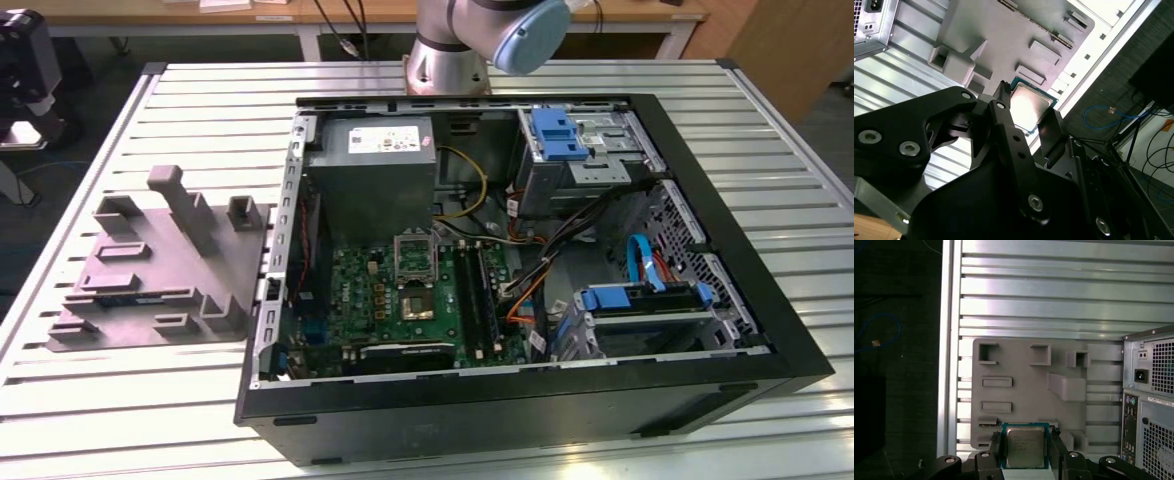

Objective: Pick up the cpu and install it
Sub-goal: 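Pick up the cpu and move it towards the insertion slot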

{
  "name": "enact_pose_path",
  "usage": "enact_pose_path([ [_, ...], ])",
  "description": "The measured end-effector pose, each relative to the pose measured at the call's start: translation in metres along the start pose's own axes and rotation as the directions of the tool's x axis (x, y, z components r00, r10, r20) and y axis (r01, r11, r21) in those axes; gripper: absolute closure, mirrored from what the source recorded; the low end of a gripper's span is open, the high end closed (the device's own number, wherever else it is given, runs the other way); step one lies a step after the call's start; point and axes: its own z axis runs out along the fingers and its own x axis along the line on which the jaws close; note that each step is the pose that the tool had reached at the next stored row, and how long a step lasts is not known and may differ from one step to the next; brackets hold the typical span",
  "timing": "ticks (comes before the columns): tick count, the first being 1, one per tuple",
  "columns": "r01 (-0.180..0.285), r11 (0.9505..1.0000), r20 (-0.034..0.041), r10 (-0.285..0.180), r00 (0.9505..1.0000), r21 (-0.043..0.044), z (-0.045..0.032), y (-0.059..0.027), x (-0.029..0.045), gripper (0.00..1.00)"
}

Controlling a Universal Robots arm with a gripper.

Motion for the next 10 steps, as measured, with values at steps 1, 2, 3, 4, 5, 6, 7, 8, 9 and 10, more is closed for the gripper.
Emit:
enact_pose_path([
  [1, 0.000, 1.0000, 0.0000, 0.000, 1.0000, 0.0000, 0.0000, 0.0000, -0.0003, 0.53],
  [2, 0.000, 1.0000, -0.0001, 0.000, 1.0000, 0.0000, 0.0000, 0.0000, -0.0006, 0.53],
  [3, 0.000, 1.0000, 0.0000, 0.000, 1.0000, 0.0000, 0.0000, 0.0000, -0.0009, 0.53],
  [4, 0.000, 1.0000, 0.0000, 0.000, 1.0000, 0.0000, 0.0000, 0.0000, -0.0011, 0.53],
  [5, 0.000, 1.0000, -0.0001, 0.000, 1.0000, 0.0000, 0.0000, 0.0000, -0.0014, 0.53],
  [6, 0.000, 1.0000, -0.0001, 0.000, 1.0000, 0.0001, 0.0000, 0.0000, -0.0017, 0.53],
  [7, 0.000, 1.0000, -0.0001, 0.000, 1.0000, 0.0000, 0.0000, 0.0000, -0.0020, 0.53],
  [8, 0.000, 1.0000, 0.0000, 0.000, 1.0000, 0.0000, 0.0000, 0.0000, -0.0023, 0.53],
  [9, 0.000, 1.0000, 0.0000, 0.000, 1.0000, 0.0000, 0.0000, 0.0000, -0.0026, 0.53],
  [10, 0.000, 1.0000, -0.0001, 0.000, 1.0000, 0.0000, 0.0000, 0.0000, -0.0028, 0.53],
])
